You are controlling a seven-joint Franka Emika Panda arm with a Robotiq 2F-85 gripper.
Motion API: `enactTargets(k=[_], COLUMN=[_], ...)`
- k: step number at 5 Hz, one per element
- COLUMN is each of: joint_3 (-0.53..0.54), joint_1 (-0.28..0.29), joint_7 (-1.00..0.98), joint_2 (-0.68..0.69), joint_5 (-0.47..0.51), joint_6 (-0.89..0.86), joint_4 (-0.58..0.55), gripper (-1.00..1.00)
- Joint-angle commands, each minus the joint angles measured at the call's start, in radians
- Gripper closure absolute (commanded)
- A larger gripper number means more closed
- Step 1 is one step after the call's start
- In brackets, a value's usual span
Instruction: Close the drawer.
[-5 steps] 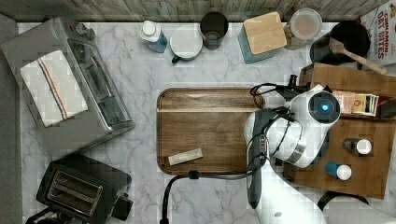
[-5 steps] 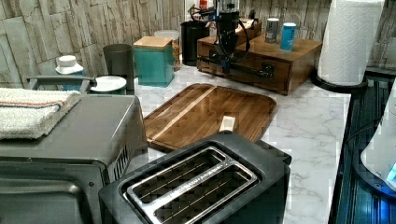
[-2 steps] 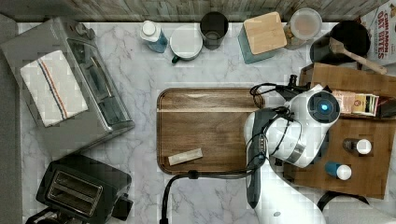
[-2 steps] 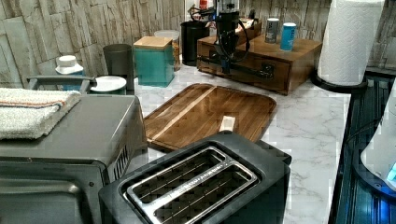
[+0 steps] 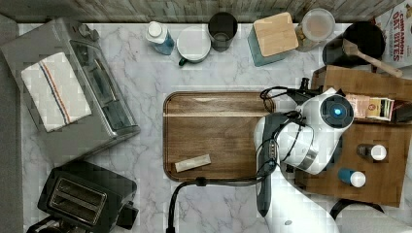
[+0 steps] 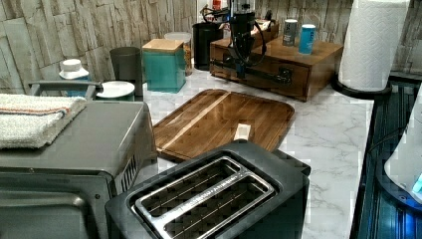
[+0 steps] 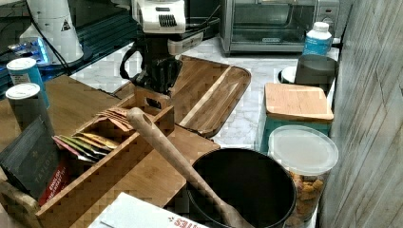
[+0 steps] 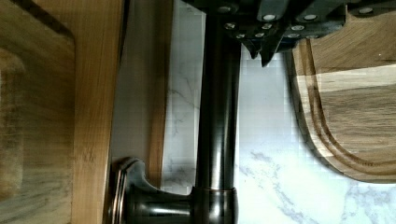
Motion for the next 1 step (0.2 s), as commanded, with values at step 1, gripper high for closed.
enactTargets(k=[1], joint_3=[-0.121], joint_1=[-0.137], joint_7=[-0.084], joint_2=[0.001], joint_5=[-0.022], joint_6=[0.089], joint_4=[0.126], gripper=[1.0])
